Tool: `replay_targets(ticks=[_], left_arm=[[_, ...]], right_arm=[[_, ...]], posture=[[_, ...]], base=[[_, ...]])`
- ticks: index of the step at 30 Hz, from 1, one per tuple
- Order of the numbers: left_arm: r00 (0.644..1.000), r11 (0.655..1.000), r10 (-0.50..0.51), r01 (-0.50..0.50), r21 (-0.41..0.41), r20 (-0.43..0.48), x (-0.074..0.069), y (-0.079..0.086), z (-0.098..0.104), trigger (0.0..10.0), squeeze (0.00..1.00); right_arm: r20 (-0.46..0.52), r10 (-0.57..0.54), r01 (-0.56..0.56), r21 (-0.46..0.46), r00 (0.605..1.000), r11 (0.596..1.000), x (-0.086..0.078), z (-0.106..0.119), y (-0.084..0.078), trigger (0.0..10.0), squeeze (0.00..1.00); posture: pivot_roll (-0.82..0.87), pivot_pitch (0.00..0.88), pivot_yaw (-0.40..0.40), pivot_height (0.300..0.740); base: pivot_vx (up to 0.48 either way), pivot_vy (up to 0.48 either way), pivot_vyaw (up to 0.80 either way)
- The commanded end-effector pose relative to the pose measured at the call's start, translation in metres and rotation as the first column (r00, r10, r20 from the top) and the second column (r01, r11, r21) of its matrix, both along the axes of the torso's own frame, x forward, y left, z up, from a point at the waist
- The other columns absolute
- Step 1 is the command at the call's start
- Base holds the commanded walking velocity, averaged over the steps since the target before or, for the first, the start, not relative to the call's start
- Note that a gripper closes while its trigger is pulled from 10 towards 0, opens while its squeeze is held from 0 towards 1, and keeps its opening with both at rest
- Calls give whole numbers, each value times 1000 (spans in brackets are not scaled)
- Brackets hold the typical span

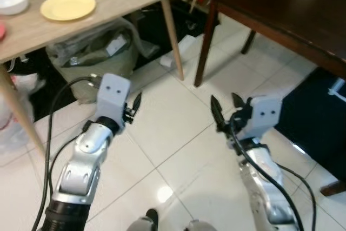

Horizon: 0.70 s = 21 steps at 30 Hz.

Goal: Setting the table

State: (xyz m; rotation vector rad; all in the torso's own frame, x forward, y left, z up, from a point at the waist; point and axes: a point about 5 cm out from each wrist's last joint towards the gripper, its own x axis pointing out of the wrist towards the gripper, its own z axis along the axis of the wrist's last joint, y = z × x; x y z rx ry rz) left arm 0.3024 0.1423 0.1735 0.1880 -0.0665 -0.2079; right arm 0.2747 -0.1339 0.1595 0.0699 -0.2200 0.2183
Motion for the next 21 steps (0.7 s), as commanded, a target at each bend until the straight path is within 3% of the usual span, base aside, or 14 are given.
replay_targets(ticks=[1, 18, 21], left_arm=[[1000, 1000, 6, -6, 12, -25, 0, 0, -6, 10000, 0], [999, 999, 27, -26, 24, -24, 3, 2, -6, 10000, 0], [999, 998, 36, -35, 43, -22, 3, 2, -7, 10000, 0]], right_arm=[[-13, -9, 9, -6, 1000, 1000, -1, -4, -2, 10000, 0], [-11, -33, 33, 8, 999, 999, 1, -3, -6, 10000, 0], [-20, -43, 43, 32, 999, 999, 2, -3, -7, 10000, 0]], posture=[[-147, 85, 63, 740], [-146, 86, 66, 740], [-145, 86, 66, 740]], base=[[0, 0, 769], [0, 0, 768], [0, 0, 0]])
